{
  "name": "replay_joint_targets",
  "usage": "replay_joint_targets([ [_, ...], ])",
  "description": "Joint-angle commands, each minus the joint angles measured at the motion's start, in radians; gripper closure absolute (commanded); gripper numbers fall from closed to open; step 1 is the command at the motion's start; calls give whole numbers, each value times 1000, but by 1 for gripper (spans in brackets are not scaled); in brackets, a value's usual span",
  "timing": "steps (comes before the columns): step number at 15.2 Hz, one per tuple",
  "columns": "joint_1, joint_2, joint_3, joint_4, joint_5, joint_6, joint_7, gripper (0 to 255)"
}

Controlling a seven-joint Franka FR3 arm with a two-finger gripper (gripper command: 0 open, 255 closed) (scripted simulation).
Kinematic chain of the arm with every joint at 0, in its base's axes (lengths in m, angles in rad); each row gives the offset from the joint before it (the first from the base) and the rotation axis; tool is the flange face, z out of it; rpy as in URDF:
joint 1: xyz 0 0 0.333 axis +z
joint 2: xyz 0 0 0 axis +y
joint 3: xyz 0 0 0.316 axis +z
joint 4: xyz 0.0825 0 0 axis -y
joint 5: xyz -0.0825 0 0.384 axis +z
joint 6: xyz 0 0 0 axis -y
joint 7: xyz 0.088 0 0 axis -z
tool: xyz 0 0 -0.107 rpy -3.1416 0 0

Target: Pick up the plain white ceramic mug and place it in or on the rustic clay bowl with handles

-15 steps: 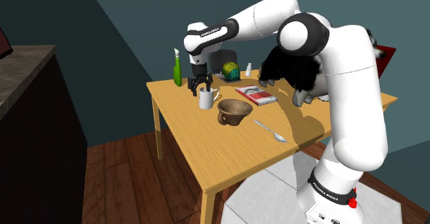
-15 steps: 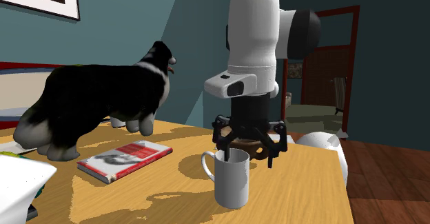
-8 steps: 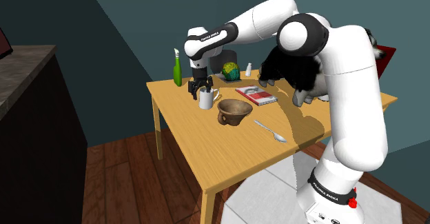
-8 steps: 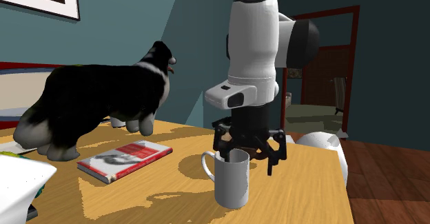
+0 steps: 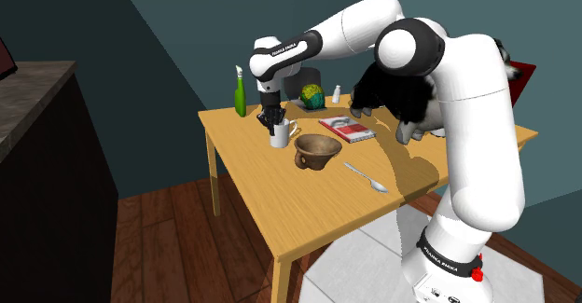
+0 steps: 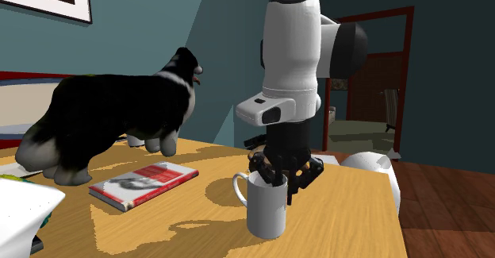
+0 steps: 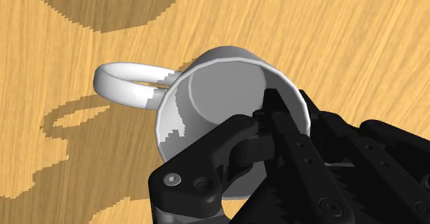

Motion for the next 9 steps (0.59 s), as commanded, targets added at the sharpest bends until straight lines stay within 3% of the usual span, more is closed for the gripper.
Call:
replay_joint_targets([
  [1, 0, 0, 0, 0, 0, 0, 0, 255],
  [9, 0, -18, 0, 27, -1, -45, 0, 255],
])
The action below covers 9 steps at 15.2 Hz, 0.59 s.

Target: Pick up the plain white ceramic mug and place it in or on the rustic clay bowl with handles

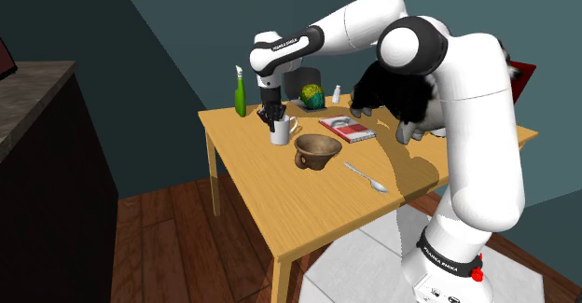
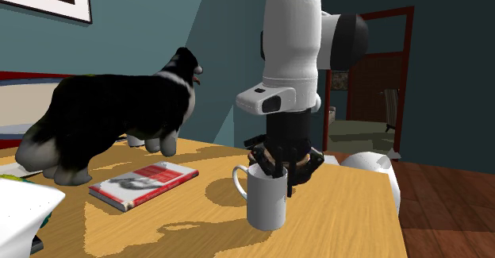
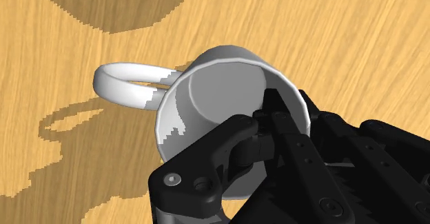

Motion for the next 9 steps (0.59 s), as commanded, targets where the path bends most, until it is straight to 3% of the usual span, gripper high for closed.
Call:
replay_joint_targets([
  [1, 0, -6, 0, 17, 0, -23, 0, 255],
  [9, 0, -30, -1, 88, -1, -119, 0, 255],
])
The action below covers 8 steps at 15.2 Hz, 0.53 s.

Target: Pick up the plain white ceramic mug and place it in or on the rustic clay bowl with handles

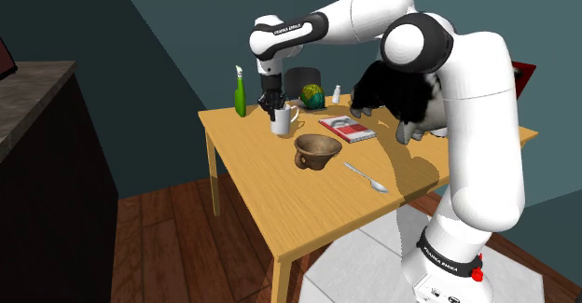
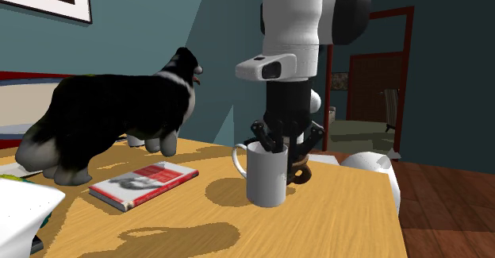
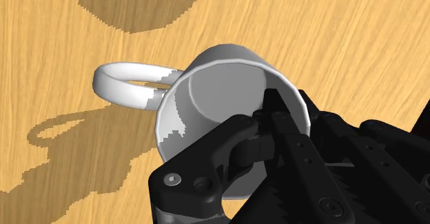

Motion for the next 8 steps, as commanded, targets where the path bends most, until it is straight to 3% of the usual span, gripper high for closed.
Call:
replay_joint_targets([
  [1, 1, -5, 0, 19, 0, -25, 1, 255],
  [8, 0, -13, 0, 102, 0, -115, 0, 255],
])
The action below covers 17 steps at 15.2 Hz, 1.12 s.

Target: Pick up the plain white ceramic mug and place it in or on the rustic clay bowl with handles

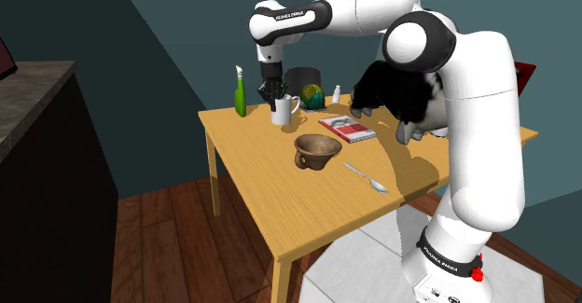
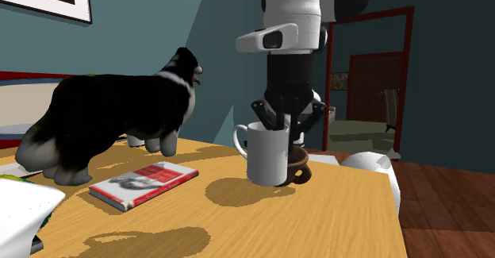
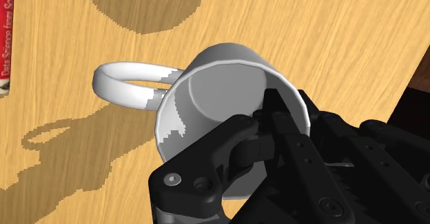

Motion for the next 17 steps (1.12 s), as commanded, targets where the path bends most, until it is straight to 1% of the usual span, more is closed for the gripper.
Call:
replay_joint_targets([
  [1, 0, 1, 0, 31, 0, -31, -1, 255],
  [12, -2, 20, -1, 203, 0, -183, -3, 255],
  [14, 0, -93, -2, 39, -4, -132, -3, 255],
  [17, 3, -239, -4, -158, -10, -81, -3, 255],
])
